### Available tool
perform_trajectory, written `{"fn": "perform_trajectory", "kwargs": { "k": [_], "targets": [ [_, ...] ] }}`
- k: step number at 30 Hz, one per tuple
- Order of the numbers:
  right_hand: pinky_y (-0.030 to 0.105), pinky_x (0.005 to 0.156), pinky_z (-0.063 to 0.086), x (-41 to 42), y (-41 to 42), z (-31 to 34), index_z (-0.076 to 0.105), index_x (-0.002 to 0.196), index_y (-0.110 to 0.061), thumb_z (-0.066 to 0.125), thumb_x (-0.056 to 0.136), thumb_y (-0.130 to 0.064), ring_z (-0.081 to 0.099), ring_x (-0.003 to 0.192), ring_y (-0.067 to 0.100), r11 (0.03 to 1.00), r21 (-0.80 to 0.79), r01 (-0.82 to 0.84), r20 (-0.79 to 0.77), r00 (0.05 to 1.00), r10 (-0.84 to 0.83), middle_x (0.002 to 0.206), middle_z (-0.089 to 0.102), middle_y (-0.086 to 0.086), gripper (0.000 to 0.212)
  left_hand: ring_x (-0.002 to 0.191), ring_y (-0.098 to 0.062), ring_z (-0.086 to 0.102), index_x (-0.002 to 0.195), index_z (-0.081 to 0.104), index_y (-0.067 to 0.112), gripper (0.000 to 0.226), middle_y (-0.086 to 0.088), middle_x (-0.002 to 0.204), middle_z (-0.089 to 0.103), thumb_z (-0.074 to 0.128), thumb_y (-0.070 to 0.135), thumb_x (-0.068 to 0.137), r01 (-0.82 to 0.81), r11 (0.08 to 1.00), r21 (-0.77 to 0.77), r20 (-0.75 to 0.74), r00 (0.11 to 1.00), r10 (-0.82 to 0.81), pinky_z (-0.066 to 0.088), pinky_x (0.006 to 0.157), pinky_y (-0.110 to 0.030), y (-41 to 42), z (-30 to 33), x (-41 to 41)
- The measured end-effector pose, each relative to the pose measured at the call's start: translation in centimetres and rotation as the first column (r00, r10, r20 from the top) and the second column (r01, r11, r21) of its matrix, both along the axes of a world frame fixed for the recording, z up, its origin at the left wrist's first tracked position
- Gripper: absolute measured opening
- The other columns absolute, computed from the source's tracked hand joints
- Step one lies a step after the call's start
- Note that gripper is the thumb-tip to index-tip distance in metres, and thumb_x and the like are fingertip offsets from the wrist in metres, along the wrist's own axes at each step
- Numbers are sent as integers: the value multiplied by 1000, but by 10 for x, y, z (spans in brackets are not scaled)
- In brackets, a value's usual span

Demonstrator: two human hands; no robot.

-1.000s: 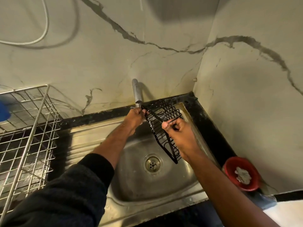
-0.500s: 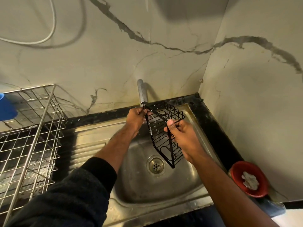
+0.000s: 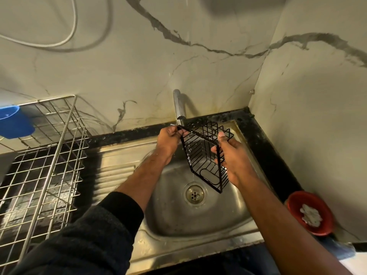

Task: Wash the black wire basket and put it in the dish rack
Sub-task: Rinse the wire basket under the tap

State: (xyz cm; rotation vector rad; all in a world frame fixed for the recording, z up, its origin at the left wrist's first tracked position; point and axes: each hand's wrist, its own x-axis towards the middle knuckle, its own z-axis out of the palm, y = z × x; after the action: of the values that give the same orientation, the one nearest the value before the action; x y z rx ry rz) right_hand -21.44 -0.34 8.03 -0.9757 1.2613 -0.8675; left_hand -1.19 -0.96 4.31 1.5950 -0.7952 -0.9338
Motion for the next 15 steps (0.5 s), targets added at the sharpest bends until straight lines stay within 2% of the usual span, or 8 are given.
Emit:
{"fn": "perform_trajectory", "kwargs": {
  "k": [2,5,7,9,11,13,15],
  "targets": [
    [53,99,48,0,-2,2,66,88,-24,56,95,-53,67,105,22,999,-12,-29,-61,998,28,98,72,2,32,80,-5,70,98,71,7,17,-4,93,75,55,2,101,-17,1000,8,23,1000,17,52,63,-11,1,-1,2],
    [45,91,53,-1,-2,2,68,84,-20,53,97,-50,66,97,20,996,-36,-77,-160,985,70,94,71,2,36,68,5,65,109,70,-2,18,-5,91,73,54,-1,101,-34,999,27,68,997,33,45,57,-8,3,-6,7],
    [43,87,54,-2,-2,-1,69,81,-20,54,98,-45,64,91,18,994,-42,-98,-175,980,89,90,71,1,34,66,7,62,107,72,3,18,-1,90,73,56,1,100,-38,998,50,81,996,34,46,61,-10,2,-9,10],
    [43,85,54,-4,-2,-3,70,81,-20,53,99,-43,64,94,20,993,-36,-110,-174,979,102,93,71,2,33,73,2,63,105,74,8,17,2,92,75,58,4,100,-40,997,68,85,996,35,49,68,-15,-1,-11,12],
    [43,86,55,-5,-2,-4,70,83,-20,51,100,-44,64,98,21,993,-26,-112,-179,978,106,97,71,3,35,74,2,62,109,73,9,17,2,96,75,59,5,100,-45,996,71,76,996,40,50,70,-16,-4,-10,11],
    [45,88,54,-7,-2,-5,70,82,-20,49,101,-44,64,99,22,994,-19,-105,-177,979,100,97,72,3,37,65,8,59,114,72,9,19,2,99,74,59,6,100,-50,996,74,81,996,44,48,70,-14,-8,-10,8],
    [47,91,53,-9,-3,-6,71,80,-21,49,101,-43,65,100,23,995,-6,-102,-172,980,99,95,72,2,38,56,12,56,113,72,8,19,4,93,72,59,5,100,-45,997,65,107,993,38,47,66,-10,-13,-12,5]
  ]
}}
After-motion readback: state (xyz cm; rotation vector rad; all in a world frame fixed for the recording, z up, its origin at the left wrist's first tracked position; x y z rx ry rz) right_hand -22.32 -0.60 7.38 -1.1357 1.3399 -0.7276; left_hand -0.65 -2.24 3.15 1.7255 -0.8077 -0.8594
